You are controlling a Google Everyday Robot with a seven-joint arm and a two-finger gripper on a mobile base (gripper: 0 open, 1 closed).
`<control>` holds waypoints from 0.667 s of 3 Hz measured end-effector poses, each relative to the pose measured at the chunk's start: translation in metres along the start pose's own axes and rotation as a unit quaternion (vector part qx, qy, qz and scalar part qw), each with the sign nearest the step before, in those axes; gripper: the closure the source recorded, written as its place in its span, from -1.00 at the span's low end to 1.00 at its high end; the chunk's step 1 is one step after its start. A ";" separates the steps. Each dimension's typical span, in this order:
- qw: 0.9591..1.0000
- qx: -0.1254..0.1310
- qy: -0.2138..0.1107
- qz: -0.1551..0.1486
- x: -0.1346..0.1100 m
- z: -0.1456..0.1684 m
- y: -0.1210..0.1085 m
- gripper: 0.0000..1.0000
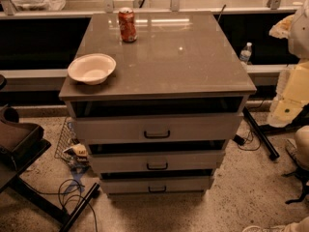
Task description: Open middle drawer
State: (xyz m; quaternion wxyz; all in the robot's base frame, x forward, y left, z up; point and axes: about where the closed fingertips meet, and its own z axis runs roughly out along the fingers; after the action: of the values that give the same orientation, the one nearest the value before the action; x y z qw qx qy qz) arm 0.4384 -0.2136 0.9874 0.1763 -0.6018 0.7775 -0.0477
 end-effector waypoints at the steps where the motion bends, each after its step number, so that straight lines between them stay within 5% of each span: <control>1: 1.000 0.001 -0.013 -0.007 -0.005 -0.004 0.001 -1.00; 2: 0.998 0.000 -0.063 0.000 -0.014 0.018 0.017 -1.00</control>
Offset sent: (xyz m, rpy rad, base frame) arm 0.0003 0.0429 -0.0531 0.2755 -0.0939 0.0465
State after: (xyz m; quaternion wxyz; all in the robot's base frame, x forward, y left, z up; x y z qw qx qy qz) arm 0.4317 -0.1936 0.9690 0.2249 -0.6036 0.7649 -0.0098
